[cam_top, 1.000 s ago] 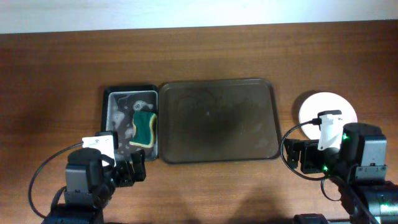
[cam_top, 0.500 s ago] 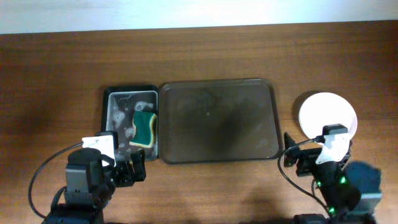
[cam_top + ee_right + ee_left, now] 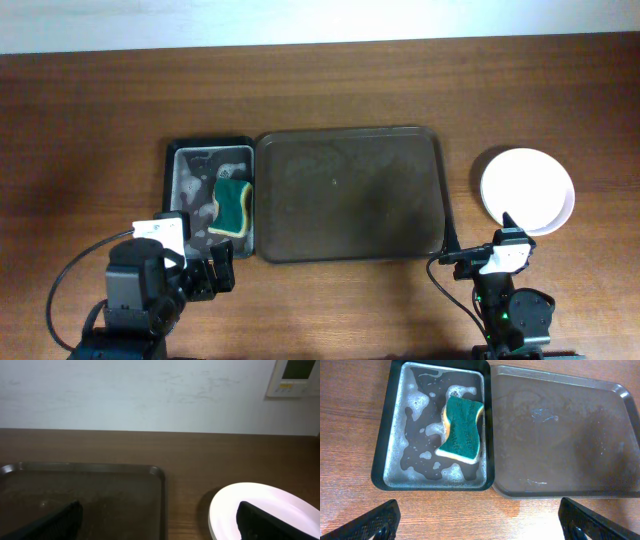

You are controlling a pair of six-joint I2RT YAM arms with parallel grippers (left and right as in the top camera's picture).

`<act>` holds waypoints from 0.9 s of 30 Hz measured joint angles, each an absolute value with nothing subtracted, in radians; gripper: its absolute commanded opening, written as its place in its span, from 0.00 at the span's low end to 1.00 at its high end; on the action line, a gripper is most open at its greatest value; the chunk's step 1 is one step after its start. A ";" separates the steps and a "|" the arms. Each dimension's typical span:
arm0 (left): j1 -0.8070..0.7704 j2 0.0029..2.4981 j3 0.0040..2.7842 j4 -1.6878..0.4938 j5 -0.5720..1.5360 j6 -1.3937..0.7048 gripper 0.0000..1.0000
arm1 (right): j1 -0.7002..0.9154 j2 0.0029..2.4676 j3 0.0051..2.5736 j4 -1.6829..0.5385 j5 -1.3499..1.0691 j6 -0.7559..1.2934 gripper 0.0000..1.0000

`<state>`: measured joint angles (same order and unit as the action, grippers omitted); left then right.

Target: Clean dirty plates on tray and stack at the side

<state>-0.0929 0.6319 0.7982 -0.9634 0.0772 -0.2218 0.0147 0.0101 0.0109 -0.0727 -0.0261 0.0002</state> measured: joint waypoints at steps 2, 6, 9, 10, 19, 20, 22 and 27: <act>-0.093 0.632 0.798 -0.963 0.077 -0.222 0.99 | 0.015 0.010 0.011 -0.073 -0.026 0.000 0.99; -0.093 0.632 0.798 -0.963 0.077 -0.222 0.99 | 0.015 0.010 0.011 -0.073 -0.026 0.000 0.99; -0.093 0.632 0.798 -0.963 0.077 -0.222 0.99 | 0.015 0.010 0.011 -0.073 -0.026 0.000 0.99; -0.093 0.632 0.798 -0.963 0.077 -0.222 0.99 | 0.015 0.010 0.011 -0.073 -0.026 -0.001 0.99; -0.073 0.530 0.733 -0.901 0.020 -0.222 0.99 | 0.015 0.010 0.011 -0.073 -0.024 0.000 0.99; -0.063 0.448 0.648 -0.815 0.006 -0.223 0.99 | 0.015 0.010 0.011 -0.075 -0.023 0.000 0.99; -0.057 0.315 0.475 -0.674 -0.008 -0.225 0.99 | 0.015 0.010 0.011 -0.075 -0.023 0.000 0.99; -0.057 0.100 0.181 -0.297 -0.016 -0.226 0.99 | 0.015 0.010 0.011 -0.074 -0.022 0.000 0.99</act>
